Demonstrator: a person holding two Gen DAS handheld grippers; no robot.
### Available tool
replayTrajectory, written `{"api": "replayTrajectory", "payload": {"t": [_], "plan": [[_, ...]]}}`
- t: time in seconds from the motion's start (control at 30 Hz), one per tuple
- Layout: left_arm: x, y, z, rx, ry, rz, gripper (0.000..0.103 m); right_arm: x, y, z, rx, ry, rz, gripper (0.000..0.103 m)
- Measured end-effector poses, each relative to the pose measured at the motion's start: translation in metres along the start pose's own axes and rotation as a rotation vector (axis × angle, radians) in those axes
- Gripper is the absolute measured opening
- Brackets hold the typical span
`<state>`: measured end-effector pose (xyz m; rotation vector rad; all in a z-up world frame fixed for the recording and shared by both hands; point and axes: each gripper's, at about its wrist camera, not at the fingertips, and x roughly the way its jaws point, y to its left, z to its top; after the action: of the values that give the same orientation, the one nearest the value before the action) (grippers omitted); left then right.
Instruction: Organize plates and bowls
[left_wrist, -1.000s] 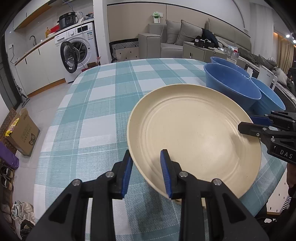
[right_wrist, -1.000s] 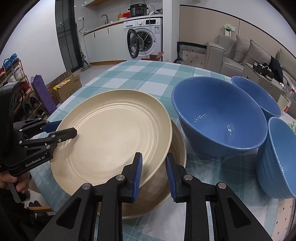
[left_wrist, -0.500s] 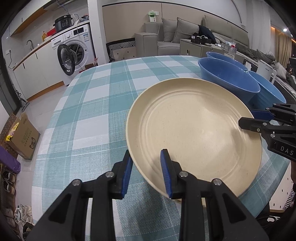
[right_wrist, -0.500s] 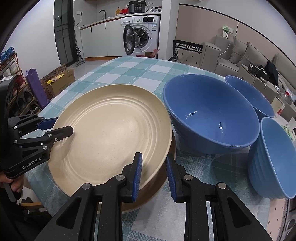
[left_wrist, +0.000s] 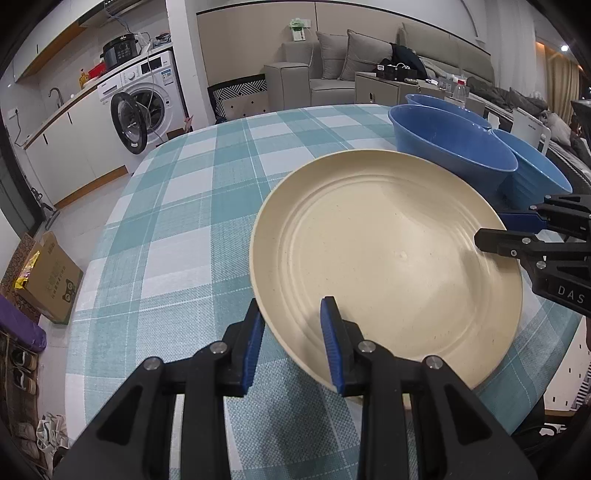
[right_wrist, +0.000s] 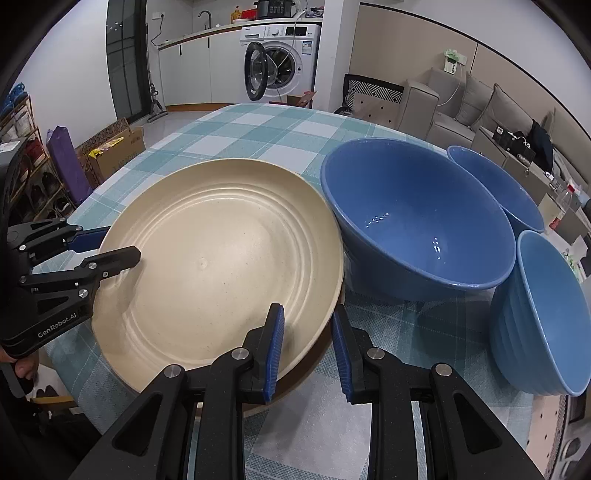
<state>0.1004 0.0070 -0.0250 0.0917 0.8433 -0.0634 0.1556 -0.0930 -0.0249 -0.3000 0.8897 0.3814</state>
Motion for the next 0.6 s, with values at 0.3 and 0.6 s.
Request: {"api": "replayTrajectory", "payload": {"t": [0.3,0.6], "plan": [[-0.0029,-0.0057,-0.0003,0.036,0.001,0.038,0.03,-0.0004,0.0053,0.0005,-0.025,0.01,-0.023,0.026],[-0.0041,-0.0081,-0.0008,0.059,0.006,0.052,0.033,-0.0016,0.009,-0.0011,-0.041,0.014,-0.03,0.029]]}}
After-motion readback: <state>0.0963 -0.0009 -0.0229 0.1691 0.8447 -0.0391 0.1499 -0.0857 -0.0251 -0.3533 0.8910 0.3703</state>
